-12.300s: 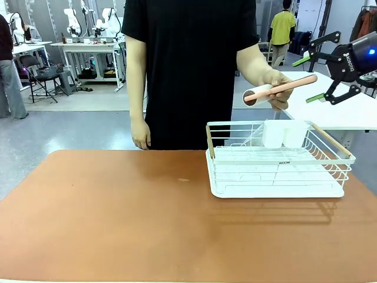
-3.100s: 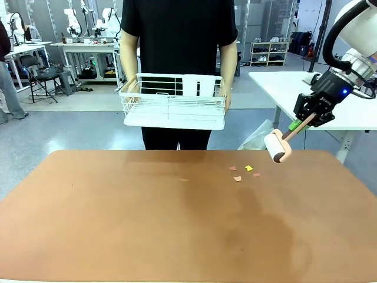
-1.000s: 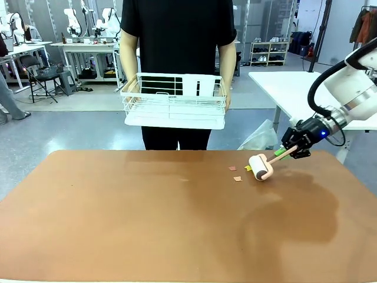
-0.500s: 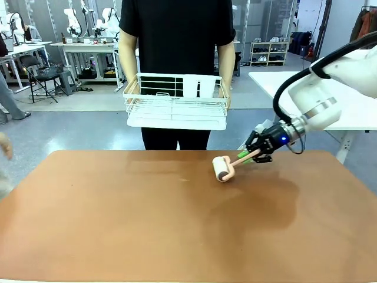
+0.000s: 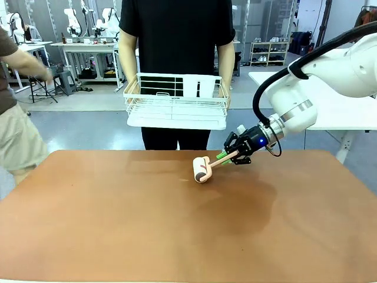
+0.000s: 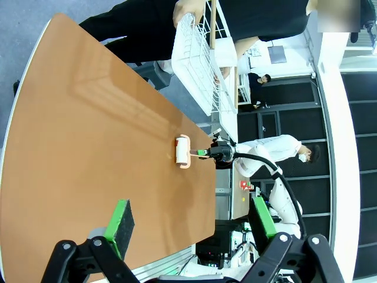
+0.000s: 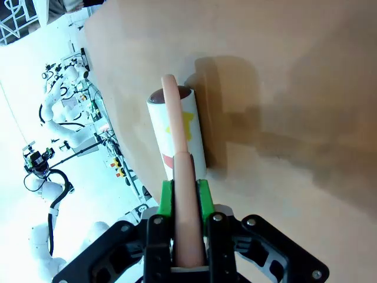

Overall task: Clean the table.
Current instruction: Clean the table with the Lint Roller when the human lifts the Dish drying rack.

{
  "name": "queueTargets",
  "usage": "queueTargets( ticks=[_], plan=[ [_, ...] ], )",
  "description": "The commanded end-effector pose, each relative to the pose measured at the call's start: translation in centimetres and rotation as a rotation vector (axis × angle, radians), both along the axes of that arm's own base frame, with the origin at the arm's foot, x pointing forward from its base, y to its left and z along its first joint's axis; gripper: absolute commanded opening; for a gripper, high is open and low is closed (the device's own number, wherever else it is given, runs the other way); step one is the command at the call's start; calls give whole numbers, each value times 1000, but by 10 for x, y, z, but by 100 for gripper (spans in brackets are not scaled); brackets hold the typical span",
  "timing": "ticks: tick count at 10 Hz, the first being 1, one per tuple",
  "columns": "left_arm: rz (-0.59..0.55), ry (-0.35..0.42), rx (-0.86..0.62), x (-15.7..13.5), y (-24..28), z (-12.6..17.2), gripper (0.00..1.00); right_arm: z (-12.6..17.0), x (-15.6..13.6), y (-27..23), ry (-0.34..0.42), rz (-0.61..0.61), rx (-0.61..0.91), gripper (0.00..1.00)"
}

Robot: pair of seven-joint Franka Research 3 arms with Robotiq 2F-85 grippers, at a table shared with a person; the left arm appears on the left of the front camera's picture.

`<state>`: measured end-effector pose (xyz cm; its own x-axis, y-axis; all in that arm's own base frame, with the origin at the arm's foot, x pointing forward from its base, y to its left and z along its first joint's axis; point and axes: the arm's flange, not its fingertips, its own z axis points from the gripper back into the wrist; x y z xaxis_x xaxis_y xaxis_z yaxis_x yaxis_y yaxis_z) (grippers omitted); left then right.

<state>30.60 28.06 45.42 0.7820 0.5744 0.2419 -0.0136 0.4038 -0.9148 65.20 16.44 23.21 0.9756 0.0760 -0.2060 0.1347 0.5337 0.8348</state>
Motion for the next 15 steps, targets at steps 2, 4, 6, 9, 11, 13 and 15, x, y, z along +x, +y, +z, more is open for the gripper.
queueTargets(
  ticks=[2, 4, 6, 9, 11, 13, 15],
  plan=[
    [-4, -35, -10, -3, 1, 0, 100, -19, -25, 6, -3, -9, -56, 21],
    [-4, -35, -10, -3, 1, 0, 100, -13, -27, 6, -23, -17, -40, 21],
    [-4, -35, -10, -3, 1, 0, 100, 18, -36, 3, -74, -20, 0, 21],
    [-4, -35, -10, -3, 1, 0, 100, 91, -47, -20, -200, -32, 97, 21],
    [-4, -35, -10, -3, 1, 0, 100, 109, -53, -32, -181, 1, 75, 21],
    [-4, -35, -10, -3, 1, 0, 100, 143, -68, -54, -222, -7, 16, 21],
    [-4, -35, -10, -3, 1, 0, 100, 191, -95, -88, -199, -29, -156, 21]
  ],
)
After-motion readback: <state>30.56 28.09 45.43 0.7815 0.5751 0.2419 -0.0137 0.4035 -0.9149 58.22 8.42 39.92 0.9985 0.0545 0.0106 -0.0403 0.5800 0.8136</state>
